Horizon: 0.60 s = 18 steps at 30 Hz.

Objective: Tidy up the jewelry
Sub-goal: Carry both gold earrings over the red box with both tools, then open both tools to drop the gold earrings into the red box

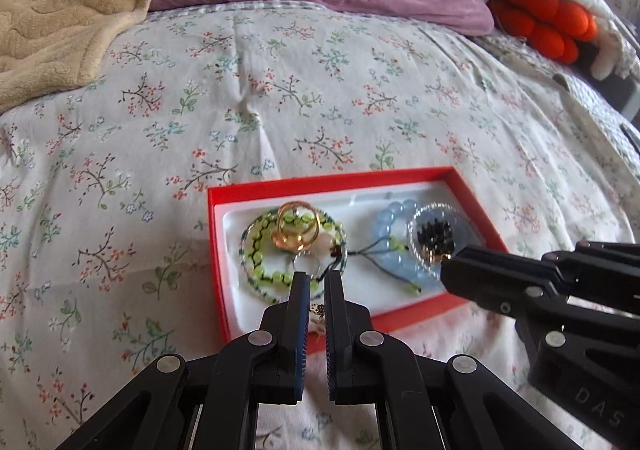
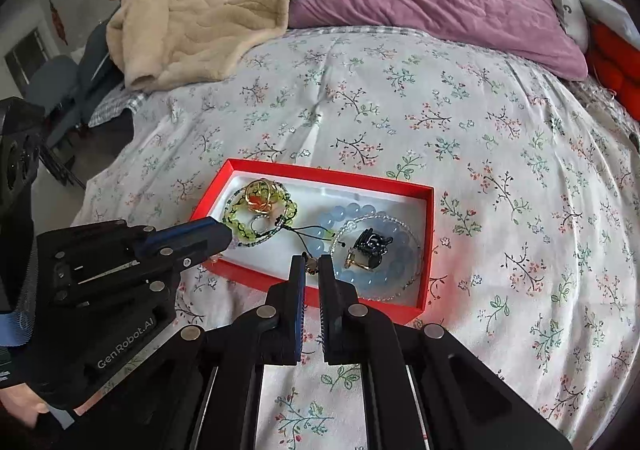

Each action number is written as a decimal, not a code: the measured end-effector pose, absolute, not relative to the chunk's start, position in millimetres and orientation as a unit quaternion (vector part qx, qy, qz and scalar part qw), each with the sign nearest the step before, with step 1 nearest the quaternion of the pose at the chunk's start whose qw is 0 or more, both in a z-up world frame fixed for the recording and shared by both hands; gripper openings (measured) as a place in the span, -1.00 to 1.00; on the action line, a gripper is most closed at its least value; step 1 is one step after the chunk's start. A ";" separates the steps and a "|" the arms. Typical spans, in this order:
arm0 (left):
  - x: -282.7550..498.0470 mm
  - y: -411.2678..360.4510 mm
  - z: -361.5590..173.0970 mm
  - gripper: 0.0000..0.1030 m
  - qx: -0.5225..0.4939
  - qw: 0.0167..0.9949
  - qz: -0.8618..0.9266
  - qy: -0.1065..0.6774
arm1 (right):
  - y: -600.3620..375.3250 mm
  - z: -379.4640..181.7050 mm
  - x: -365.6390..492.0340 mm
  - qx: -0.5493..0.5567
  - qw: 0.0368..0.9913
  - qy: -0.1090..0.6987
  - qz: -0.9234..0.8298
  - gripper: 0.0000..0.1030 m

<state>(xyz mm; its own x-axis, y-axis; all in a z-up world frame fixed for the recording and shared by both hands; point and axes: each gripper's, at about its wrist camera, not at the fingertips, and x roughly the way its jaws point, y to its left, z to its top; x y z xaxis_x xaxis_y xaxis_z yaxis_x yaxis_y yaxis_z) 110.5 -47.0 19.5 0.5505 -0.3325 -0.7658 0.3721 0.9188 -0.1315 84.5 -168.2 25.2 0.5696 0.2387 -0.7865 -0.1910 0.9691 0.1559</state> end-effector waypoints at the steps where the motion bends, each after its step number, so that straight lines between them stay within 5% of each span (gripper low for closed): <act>1: 112.4 -48.8 19.2 -0.96 0.025 0.881 -0.199 0.429 | -169.3 24.5 86.5 0.029 0.886 0.447 0.120 -0.87; 15: 127.6 -57.1 11.5 -0.82 0.032 0.884 -0.190 0.427 | -182.2 12.3 100.8 0.048 0.879 0.461 0.115 -0.84; 18: 127.0 -56.1 11.3 -0.61 0.036 0.884 -0.186 0.428 | -182.5 13.4 99.9 0.046 0.879 0.460 0.115 -0.58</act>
